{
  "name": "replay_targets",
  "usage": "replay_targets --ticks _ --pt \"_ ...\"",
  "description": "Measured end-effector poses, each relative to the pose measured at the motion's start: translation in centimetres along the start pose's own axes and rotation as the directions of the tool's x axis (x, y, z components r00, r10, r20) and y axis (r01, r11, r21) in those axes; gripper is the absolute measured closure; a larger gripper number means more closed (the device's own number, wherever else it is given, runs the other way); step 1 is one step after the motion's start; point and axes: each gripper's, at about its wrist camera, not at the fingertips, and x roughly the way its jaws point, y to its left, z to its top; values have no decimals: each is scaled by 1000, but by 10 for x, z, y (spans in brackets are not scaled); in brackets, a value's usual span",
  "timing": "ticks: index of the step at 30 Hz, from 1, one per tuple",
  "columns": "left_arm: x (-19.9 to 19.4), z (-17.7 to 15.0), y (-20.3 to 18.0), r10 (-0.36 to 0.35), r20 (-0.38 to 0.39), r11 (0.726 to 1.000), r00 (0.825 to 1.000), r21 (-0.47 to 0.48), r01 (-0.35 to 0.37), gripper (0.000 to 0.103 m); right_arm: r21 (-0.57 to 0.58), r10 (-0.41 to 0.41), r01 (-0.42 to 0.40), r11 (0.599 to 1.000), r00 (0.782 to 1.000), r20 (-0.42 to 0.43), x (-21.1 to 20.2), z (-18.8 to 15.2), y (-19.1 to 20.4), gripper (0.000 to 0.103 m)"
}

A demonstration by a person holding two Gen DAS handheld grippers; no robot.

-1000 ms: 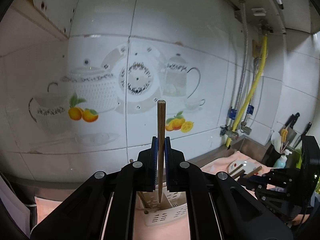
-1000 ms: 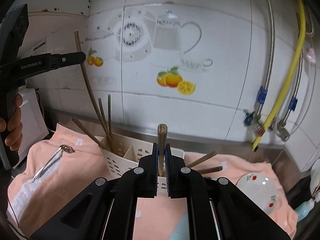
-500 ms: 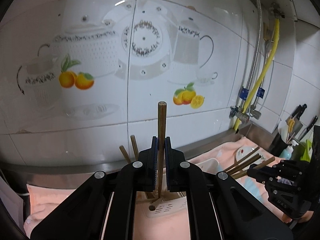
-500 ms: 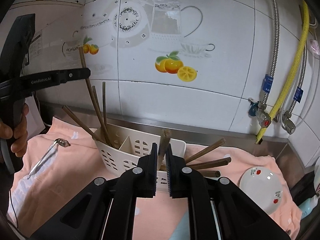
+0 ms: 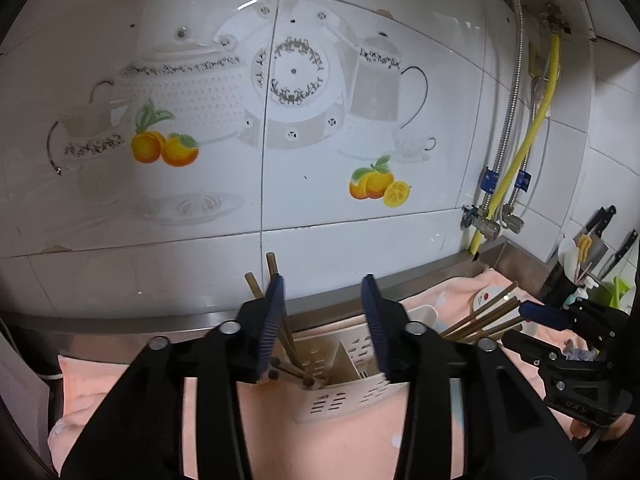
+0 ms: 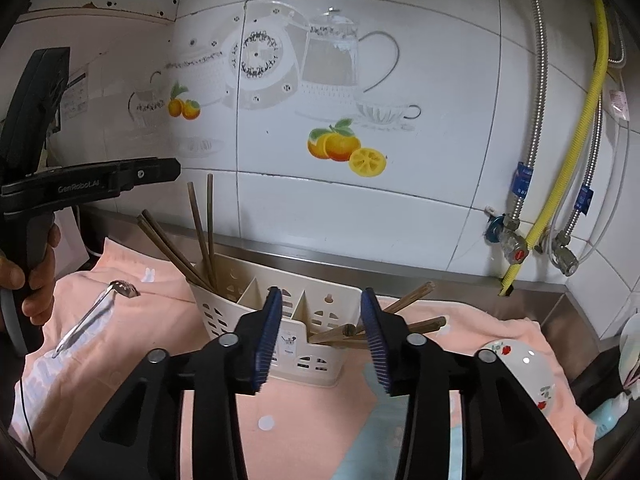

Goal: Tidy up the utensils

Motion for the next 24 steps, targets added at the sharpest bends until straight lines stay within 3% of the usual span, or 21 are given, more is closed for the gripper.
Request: replay_targets --ticks 5,12,16,24 --pt "-23 -3 -3 18 27 1000 999 7 -18 39 -1 -9 9 1000 1000 28 -15 1 1 48" --pt "-59 -13 -14 40 67 999 997 34 -42 17 -4 -16 16 1000 997 76 -45 -8 6 23" --pt "-77 -23 -19 48 83 998 995 47 -52 6 8 -4 3 1000 996 87 -60 -21 9 17" --pt "-102 -57 -29 69 60 993 996 87 -74 5 24 33 -35 999 997 73 -83 -52 20 10"
